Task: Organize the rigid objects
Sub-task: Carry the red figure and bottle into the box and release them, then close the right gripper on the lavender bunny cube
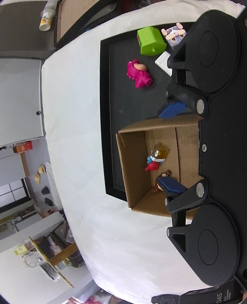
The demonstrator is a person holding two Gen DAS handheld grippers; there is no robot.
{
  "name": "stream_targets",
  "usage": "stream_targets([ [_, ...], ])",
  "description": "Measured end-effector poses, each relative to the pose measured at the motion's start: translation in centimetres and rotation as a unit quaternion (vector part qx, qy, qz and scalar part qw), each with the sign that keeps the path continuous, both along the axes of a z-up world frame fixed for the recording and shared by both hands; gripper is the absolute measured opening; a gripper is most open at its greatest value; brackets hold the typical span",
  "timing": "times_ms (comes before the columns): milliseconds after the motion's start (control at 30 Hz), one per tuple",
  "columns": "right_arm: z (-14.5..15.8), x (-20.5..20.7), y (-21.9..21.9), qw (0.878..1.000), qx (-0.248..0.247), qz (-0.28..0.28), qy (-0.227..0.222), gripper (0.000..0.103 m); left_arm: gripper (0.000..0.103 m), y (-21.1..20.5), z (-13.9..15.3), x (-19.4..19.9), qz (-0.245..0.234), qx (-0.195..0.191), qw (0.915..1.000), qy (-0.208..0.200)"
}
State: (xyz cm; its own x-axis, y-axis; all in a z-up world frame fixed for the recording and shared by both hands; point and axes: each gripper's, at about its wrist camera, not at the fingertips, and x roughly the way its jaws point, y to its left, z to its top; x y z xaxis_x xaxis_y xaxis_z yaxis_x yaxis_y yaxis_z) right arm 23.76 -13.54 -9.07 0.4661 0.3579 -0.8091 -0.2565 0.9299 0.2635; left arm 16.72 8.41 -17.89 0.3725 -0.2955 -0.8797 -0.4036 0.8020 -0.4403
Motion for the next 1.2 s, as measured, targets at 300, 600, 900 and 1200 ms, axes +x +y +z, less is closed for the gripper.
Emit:
stream_targets([
  [300,-0.2,-1.0,-2.4,0.998,-0.04,-0.031,-0.036,0.073,0.028,-0.1,0.0,0.1,0.013,-0.001,0.9999,0.008],
  [600,-1.2,-1.4,-6.2,0.993,-0.064,-0.079,-0.054,0.085,0.028,-0.9,0.0,0.4,0.008,0.02,0.9996,0.016],
  [900,-2.8,-1.5,-9.5,0.993,-0.054,-0.092,-0.039,0.085,0.028,-1.8,-0.2,0.4,0.0,0.043,0.9989,0.02],
  [1200,-4.7,-1.1,-11.8,0.994,-0.043,-0.098,-0.024,0.085,0.028,-2.3,-0.4,0.1,-0.006,0.063,0.9976,0.028],
])
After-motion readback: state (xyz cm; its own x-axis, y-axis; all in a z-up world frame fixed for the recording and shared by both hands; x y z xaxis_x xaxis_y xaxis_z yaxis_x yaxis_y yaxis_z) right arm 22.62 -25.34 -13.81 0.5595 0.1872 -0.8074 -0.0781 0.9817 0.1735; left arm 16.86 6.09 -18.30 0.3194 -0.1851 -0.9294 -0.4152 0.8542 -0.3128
